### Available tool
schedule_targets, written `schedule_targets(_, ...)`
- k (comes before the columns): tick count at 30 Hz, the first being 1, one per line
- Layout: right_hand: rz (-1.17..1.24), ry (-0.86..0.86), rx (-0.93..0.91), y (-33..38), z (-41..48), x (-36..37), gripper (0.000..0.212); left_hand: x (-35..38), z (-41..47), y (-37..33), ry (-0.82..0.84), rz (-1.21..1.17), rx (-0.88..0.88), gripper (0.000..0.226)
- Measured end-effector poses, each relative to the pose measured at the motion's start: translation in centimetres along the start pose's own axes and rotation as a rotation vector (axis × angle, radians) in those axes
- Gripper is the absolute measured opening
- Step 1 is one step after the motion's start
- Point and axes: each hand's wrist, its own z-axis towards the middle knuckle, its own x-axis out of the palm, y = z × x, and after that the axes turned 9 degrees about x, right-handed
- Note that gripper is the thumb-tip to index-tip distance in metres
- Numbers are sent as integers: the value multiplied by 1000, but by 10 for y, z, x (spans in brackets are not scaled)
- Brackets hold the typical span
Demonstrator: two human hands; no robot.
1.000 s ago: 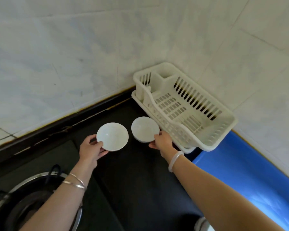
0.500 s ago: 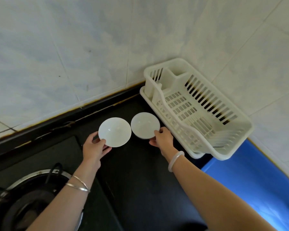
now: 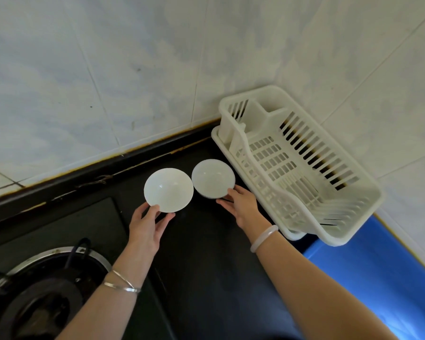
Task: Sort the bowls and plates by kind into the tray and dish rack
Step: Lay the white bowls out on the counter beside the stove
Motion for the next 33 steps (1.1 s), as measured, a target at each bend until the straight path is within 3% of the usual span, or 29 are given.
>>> schedule_targets(16, 46, 36, -53, 26, 33, 66, 37, 27, 27, -21, -101, -158, 35, 32)
schedule_targets(33, -49, 87, -39, 30, 38, 72, 43, 34, 32, -28, -133, -152, 80, 41)
